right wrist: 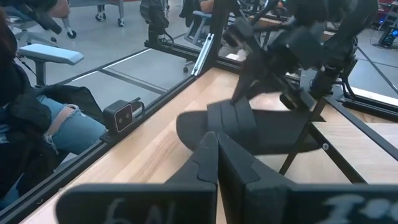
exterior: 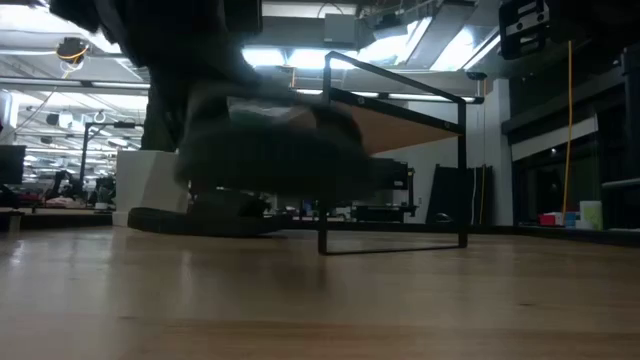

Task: Pick and place slides into the shelf
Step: Put the bottom black slipper onto the shelf

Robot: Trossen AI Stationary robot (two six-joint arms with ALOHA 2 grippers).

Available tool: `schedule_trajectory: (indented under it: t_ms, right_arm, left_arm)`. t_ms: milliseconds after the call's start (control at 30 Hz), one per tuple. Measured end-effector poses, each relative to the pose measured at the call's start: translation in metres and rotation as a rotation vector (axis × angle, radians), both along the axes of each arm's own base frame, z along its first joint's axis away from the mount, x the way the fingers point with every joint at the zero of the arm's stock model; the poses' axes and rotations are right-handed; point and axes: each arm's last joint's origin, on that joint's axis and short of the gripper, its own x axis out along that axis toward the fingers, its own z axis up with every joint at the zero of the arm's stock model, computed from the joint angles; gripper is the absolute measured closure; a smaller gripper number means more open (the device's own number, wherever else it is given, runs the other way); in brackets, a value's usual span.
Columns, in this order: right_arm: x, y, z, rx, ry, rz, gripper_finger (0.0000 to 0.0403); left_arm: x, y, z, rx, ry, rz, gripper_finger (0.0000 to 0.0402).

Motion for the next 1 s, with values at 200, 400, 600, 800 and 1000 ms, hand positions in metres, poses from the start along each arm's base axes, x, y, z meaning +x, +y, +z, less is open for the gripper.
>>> schedule_trajectory:
  t_ms: [200,400,600,800,1000]
  right_arm:
    - [0.0,0.0,0.0,-0.002,0.004,0.0,0.04]
    - [0.0,0.0,-0.001,-0.003,0.007,0.0,0.04]
    - [0.0,0.0,0.0,-0.002,0.004,0.001,0.04]
    - [0.0,0.0,0.001,0.002,-0.004,0.0,0.04]
    - [0.0,0.0,0.001,0.001,-0.004,0.0,0.04]
  left_arm:
    - [-0.003,-0.017,0.03,-0.042,-0.084,-0.011,0.0399]
    - [-0.019,-0.036,0.058,-0.026,-0.154,0.046,0.04]
    - [-0.034,-0.046,0.079,0.129,-0.286,0.243,0.04]
    - [-0.034,-0.035,0.095,0.277,-0.378,0.44,0.04]
    - [-0.018,-0.013,0.109,0.327,-0.457,0.556,0.04]
